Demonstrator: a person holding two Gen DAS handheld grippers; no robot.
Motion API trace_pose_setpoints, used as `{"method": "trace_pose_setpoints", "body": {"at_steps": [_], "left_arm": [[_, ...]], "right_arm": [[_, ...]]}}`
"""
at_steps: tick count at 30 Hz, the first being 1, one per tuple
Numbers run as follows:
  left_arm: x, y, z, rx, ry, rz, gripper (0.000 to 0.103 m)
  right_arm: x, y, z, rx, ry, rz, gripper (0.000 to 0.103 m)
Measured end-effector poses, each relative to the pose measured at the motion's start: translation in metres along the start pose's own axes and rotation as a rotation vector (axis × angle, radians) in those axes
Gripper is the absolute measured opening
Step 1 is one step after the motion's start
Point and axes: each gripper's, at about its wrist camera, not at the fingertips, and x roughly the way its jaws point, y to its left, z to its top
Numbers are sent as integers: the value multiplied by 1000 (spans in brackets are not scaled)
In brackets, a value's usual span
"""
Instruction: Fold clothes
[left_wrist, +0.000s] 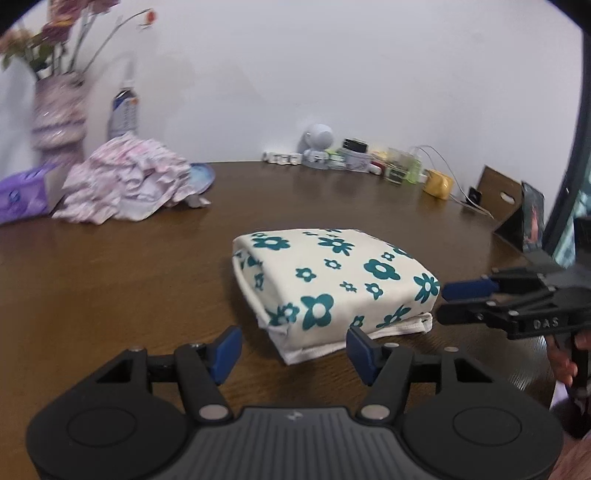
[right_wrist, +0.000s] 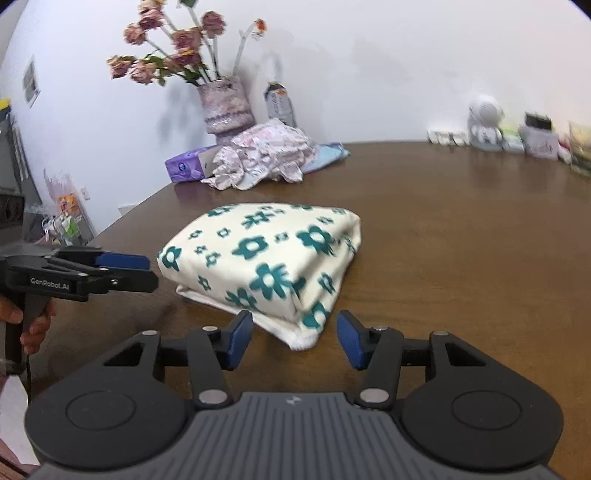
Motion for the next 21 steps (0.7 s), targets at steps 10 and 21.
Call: {"method": "trace_pose_setpoints", "body": {"at_steps": [10, 21], "left_arm": [[18, 4, 7, 99, 8, -98, 22], [20, -3, 2, 136, -8, -98, 9]], "right_arm": [[21, 3, 13, -100, 16, 3, 31], [22, -16, 15, -101, 33, 63, 6]]}}
